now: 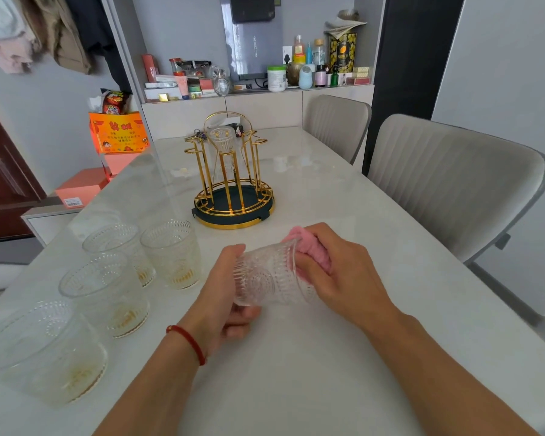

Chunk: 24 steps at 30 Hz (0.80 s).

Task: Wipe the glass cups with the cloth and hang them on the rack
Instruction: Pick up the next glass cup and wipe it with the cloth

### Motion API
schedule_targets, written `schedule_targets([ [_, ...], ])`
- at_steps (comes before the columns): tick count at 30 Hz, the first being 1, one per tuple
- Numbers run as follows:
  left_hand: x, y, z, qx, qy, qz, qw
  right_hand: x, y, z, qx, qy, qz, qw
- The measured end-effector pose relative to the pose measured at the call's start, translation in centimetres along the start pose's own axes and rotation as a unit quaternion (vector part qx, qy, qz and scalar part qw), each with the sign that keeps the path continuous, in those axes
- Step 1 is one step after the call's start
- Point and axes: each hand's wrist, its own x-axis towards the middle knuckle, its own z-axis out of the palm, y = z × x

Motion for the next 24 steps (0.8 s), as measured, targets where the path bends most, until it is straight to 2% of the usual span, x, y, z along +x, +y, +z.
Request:
schedule_targets([
  [3,0.3,0.0,0.9,-0.047,0.032,0.052,0.997,0.1,-0.1,0.7,0.055,0.049,0.060,0.995],
  [5,0.5,0.0,0.8,-0.043,0.065,0.063,0.995,-0.1,-0.2,0.7,0.083,0.025,0.074,0.993],
  [6,0.4,0.0,0.4,-0.037,0.064,0.048,0.996,-0.2,-0.2,0.5,0.073,0.006,0.051,0.996],
  [8,0.1,0.2,-0.6,-0.007,-0.002,-0.005,1.000,-0.2,-0.2,0.2,0.037,-0.022,-0.009,0.999],
  [10,-0.1,0.5,-1.3,0.011,-0.059,-0.040,0.997,-0.1,-0.1,0.0,0.007,-0.021,-0.032,0.999],
  [13,0.1,0.5,-1.0,-0.032,-0.073,-0.023,0.997,0.1,-0.2,0.5,0.026,0.030,0.019,0.999],
  [16,0.3,0.2,0.2,-0.055,-0.018,0.031,0.998,0.2,0.1,0.5,0.076,0.050,0.075,0.993],
  [18,0.3,0.1,0.0,-0.037,0.009,0.026,0.999,0.1,0.2,0.0,0.048,0.008,0.026,0.998],
  [21,0.1,0.4,-1.2,0.031,-0.058,-0.035,0.997,0.2,0.4,-0.4,-0.028,-0.049,-0.060,0.997],
  [24,0.1,0.4,-1.6,0.034,-0.087,-0.063,0.994,0.3,0.3,-0.5,-0.059,-0.005,-0.068,0.996],
])
